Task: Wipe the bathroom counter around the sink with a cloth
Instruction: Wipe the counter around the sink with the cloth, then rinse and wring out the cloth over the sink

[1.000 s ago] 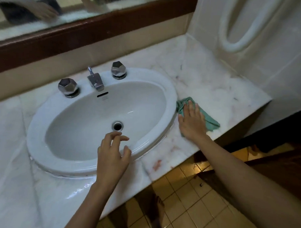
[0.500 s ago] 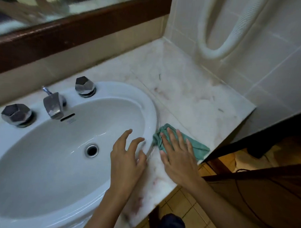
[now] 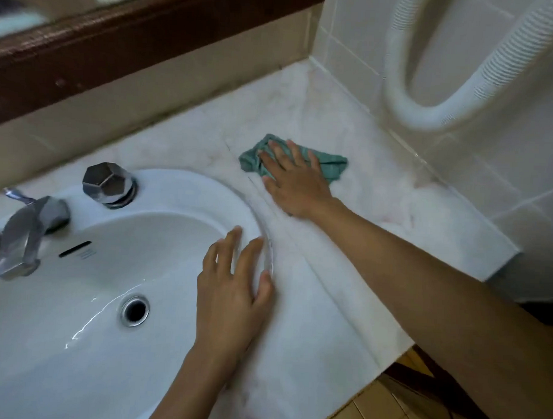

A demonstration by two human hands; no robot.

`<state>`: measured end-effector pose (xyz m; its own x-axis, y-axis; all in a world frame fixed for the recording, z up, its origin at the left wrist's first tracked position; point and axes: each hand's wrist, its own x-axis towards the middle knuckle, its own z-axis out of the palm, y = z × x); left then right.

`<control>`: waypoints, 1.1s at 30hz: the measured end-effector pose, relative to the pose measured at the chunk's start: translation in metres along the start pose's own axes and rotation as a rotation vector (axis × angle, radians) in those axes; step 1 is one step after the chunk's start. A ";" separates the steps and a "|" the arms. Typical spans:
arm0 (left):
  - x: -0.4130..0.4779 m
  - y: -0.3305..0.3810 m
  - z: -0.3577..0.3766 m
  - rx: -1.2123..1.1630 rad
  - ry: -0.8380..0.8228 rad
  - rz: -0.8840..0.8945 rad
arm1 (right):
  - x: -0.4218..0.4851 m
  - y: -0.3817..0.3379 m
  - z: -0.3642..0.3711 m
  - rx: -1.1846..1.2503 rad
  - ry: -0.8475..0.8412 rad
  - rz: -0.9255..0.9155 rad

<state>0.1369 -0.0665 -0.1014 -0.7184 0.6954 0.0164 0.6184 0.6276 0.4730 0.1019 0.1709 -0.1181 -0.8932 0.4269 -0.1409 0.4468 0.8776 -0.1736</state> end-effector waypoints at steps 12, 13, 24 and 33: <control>-0.001 -0.001 -0.001 0.008 0.022 -0.008 | -0.061 0.037 0.007 0.063 0.179 0.391; -0.002 -0.001 -0.002 0.001 0.022 -0.001 | -0.079 0.035 0.009 0.062 0.209 0.429; -0.021 -0.001 -0.018 -0.114 0.026 -0.039 | -0.178 -0.060 0.019 0.328 0.426 0.442; -0.099 -0.062 -0.111 -0.006 0.272 0.321 | -0.188 -0.147 -0.077 1.793 -0.420 0.562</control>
<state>0.1342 -0.2128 -0.0341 -0.5482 0.7368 0.3957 0.8232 0.3916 0.4110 0.2004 -0.0220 0.0092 -0.7051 0.2264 -0.6720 0.4014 -0.6538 -0.6414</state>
